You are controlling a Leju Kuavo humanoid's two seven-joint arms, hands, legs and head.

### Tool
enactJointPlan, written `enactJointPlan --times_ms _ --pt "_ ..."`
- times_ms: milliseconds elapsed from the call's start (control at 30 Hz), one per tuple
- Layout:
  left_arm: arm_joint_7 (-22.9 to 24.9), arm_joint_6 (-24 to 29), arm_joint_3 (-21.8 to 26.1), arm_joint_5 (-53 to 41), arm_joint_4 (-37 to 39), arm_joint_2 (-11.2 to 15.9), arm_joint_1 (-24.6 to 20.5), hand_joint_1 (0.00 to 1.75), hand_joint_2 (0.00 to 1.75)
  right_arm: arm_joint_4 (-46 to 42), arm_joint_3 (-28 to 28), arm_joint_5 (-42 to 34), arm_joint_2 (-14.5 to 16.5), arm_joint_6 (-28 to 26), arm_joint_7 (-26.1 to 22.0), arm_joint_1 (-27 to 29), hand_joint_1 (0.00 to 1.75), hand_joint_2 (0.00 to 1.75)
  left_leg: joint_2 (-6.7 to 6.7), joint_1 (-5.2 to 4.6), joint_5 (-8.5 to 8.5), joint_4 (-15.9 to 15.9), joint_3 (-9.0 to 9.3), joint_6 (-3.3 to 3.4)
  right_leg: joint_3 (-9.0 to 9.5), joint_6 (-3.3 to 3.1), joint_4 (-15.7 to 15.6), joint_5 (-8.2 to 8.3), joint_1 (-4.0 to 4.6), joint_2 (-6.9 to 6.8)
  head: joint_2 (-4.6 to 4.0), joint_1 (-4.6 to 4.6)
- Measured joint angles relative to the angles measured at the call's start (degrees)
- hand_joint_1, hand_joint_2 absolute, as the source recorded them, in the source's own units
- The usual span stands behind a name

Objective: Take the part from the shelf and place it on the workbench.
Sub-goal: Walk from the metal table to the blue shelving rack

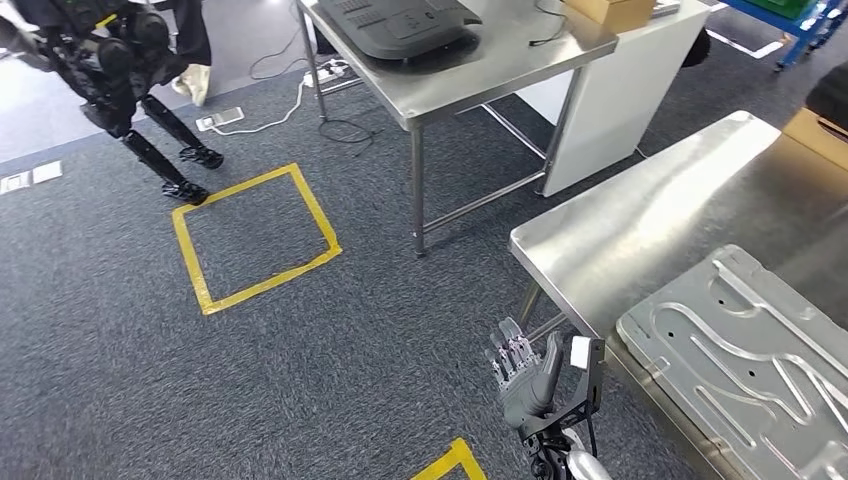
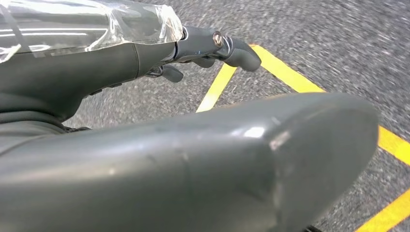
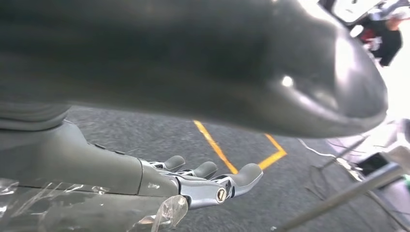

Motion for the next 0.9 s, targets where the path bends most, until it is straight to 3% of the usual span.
enactJointPlan --times_ms 33,100,167,233,300,367,433,467,500,533,600,633,667,733,800,833,900 --pt "0.0 0.0 0.0 0.0 0.0 0.0 0.0 0.0 0.0 0.5 0.0 -0.1 0.0 0.1 0.0 0.0 0.0 0.0 -0.8 0.1 -0.05 0.1 0.04 -0.09 1.61 0.06 -3.9 2.25 -0.16 0.66 0.01 0.01" --pt "0.0 0.0 -0.1 -0.1 0.0 0.0 0.0 0.0 0.0 1.6 0.1 -0.4 0.0 0.3 0.0 -0.2 0.0 0.0 -2.23 0.17 -0.2 0.4 -0.1 -0.47 5.53 0.12 -12.7 6.2 -0.69 3.92 0.02 0.03" --pt "0.0 0.0 -0.3 -0.1 0.0 0.0 -0.1 0.0 0.0 3.0 0.2 -0.8 0.0 0.6 0.1 -0.4 0.0 0.0 -3.49 0.22 -0.14 0.5 -0.51 -1.06 7.62 -0.18 -17.1 7.71 -0.87 5.96 0.03 0.03" --pt "0.1 0.0 -0.5 -0.1 0.0 0.1 -0.1 0.0 0.0 4.5 0.4 -1.4 0.0 1.0 0.2 -0.7 0.0 0.0 -4.11 0.43 -0.03 0.5 -0.91 -1.63 8.07 -0.91 -18.0 8.02 -0.67 4.69 0.03 0.03" --pt "0.1 0.0 -0.8 -0.1 0.0 0.1 0.1 0.0 0.0 6.1 0.5 -1.9 0.1 1.4 0.4 -1.2 0.0 0.0 -1.52 0.33 -1.85 3.6 -2.57 -2.17 8.52 -1.66 -18.8 8.3 -0.57 3.16 0.02 -0.03" --pt "0.1 -0.1 -1.0 -0.1 0.0 0.1 -0.1 0.0 0.0 8.4 0.7 -2.4 0.1 2.2 0.8 -1.7 0.0 0.0 1.67 0.19 -5.94 12.3 -6.86 -2.62 8.87 -2.16 -19.2 8.33 -0.37 1.44 0.02 -0.07" --pt "0.0 -0.1 -1.2 0.0 0.0 0.1 -0.4 0.0 0.0 11.3 1.0 -2.8 0.1 3.2 1.1 -2.1 0.0 0.0 2.4 0.29 -8.72 20.6 -11.07 -2.82 8.97 -2.38 -19.2 8.14 -0.19 -0.46 0.02 -0.04" --pt "0.1 -0.1 -1.3 0.1 0.0 0.1 -0.4 0.0 0.0 12.8 1.1 -2.9 0.1 3.5 1.2 -2.4 0.0 0.0 2.52 0.31 -8.62 21.5 -11.65 -2.82 9.03 -2.4 -19.2 8.02 -0.16 -1.32 0.02 -0.04" --pt "0.1 -0.1 -1.3 0.1 0.0 0.1 -0.3 0.0 0.0 14.1 1.2 -3.0 0.2 3.7 1.4 -2.7 0.0 0.0 2.73 0.31 -7.44 19.7 -10.79 -2.75 9.12 -2.36 -19.2 7.9 -0.14 -2.04 0.02 -0.05" --pt "0.1 -0.1 -1.4 0.1 0.0 0.1 -0.3 0.0 0.0 15.5 1.4 -3.1 0.3 3.8 1.6 -3.0 0.0 0.0 3.28 0.27 -5.51 15.5 -8.63 -2.6 9.28 -2.25 -19.2 7.76 -0.14 -2.69 0.02 -0.06" --pt "0.1 -0.1 -1.4 0.2 0.0 0.1 -0.4 0.0 0.0 18.4 1.7 -3.4 0.6 4.2 2.0 -3.7 0.0 0.0 5.85 -0.1 -1.94 5.7 -3.28 -2.1 9.66 -1.79 -19.1 7.36 0.04 -3.76 0.02 -0.09" --pt "0.1 -0.1 -1.5 0.2 0.0 0.1 -0.5 0.0 0.0 19.9 1.9 -3.6 0.7 4.6 2.2 -4.0 0.0 0.0 6.79 -0.31 -0.96 2.4 -1.43 -1.86 9.81 -1.5 -19.1 7.18 0.17 -4.28 0.02 -0.07" --pt "0.1 -0.1 -1.6 0.3 0.0 0.2 -0.6 0.0 0.0 21.4 2.1 -3.8 0.8 5.0 2.2 -4.2 0.0 0.0 7.23 -0.53 -0.63 0.8 -0.56 -1.66 9.92 -1.22 -19.0 7.04 0.32 -4.82 0.02 -0.08" --pt "0.1 -0.1 -1.7 0.5 0.0 0.2 -0.5 0.0 0.0 24.2 2.5 -4.0 1.2 5.8 2.3 -4.5 0.0 0.0 6.04 -0.6 -0.4 0.2 -0.25 -1.22 10.11 -0.73 -19.1 6.79 0.32 -5.73 0.02 -0.08" --pt "0.1 -0.1 -1.9 0.8 0.0 0.2 -0.2 0.0 0.0 26.5 2.7 -4.0 1.6 6.2 2.3 -4.9 0.0 0.0 4.81 -0.4 -0.06 -0.4 0.16 -0.57 9.31 -0.37 -16.7 4.94 0.06 -4.23 0.02 -0.11" --pt "0.1 -0.1 -2.1 0.8 0.0 0.2 -0.2 0.0 0.0 27.6 2.9 -4.0 1.7 6.3 2.4 -5.0 0.0 0.0 4.21 -0.25 0.1 -0.7 0.4 -0.23 7.8 -0.23 -13.3 3.02 -0.04 -2.8 0.01 -0.11" --pt "0.1 -0.1 -2.3 0.8 0.0 0.3 -0.4 0.0 0.0 29.8 3.2 -3.8 1.9 6.5 2.6 -5.1 0.0 0.0 2.92 -0.27 0.16 -0.8 0.5 0.1 3.0 -0.09 -3.5 -1.2 -0.08 -0.62 0.0 -0.1"
